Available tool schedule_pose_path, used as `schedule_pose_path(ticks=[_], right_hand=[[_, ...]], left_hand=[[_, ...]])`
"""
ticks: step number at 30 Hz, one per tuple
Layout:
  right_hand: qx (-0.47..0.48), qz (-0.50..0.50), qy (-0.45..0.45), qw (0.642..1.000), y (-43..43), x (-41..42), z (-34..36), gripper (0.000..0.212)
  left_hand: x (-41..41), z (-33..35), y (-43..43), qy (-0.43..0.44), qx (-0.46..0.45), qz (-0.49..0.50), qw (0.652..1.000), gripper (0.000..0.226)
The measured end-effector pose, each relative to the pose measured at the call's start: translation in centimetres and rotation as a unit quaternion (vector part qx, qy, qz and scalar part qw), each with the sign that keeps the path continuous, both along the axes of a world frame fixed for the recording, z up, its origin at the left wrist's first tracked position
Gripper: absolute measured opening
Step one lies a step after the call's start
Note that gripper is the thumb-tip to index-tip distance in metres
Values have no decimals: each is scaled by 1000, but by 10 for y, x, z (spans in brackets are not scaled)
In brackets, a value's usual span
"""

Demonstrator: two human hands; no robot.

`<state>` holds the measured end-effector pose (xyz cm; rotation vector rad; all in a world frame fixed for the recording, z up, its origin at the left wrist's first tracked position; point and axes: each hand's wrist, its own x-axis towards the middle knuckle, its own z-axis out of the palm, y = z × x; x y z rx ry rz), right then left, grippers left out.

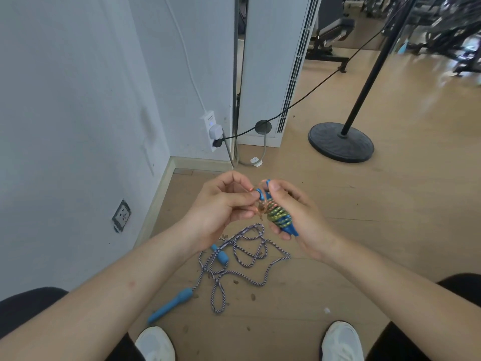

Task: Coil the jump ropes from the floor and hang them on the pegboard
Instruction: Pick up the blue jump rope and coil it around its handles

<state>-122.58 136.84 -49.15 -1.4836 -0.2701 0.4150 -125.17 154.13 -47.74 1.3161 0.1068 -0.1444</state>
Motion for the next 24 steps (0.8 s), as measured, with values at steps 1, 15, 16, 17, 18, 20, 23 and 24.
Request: schedule_pose_path(ticks=[1,15,16,17,18,20,23,24], right_hand=[[-1,3,-2,1000,0,0,1,46],[-37,5,-86,996,-9,7,4,13],[-43,1,-111,993,-9,7,4,11],[-51,-5,-138,989,-9,6,4,11],[-65,-13,-166,984,-9,6,3,12],[-96,-29,-214,972,-10,5,2,18],[-121,-57,-246,960,-10,3,1,25],[-120,-69,-249,959,-10,3,2,26]], left_hand=[[-1,0,-1,-11,12,4,1000,16],[-7,12,1,-17,-31,-19,999,16],[-7,13,1,-17,-22,-16,999,15],[-7,14,1,-20,-12,-15,1000,17],[-8,15,1,-21,-5,-13,1000,19],[-8,16,0,-21,6,0,1000,24],[-8,14,1,-36,45,29,998,17],[-7,13,2,-45,66,40,996,14]])
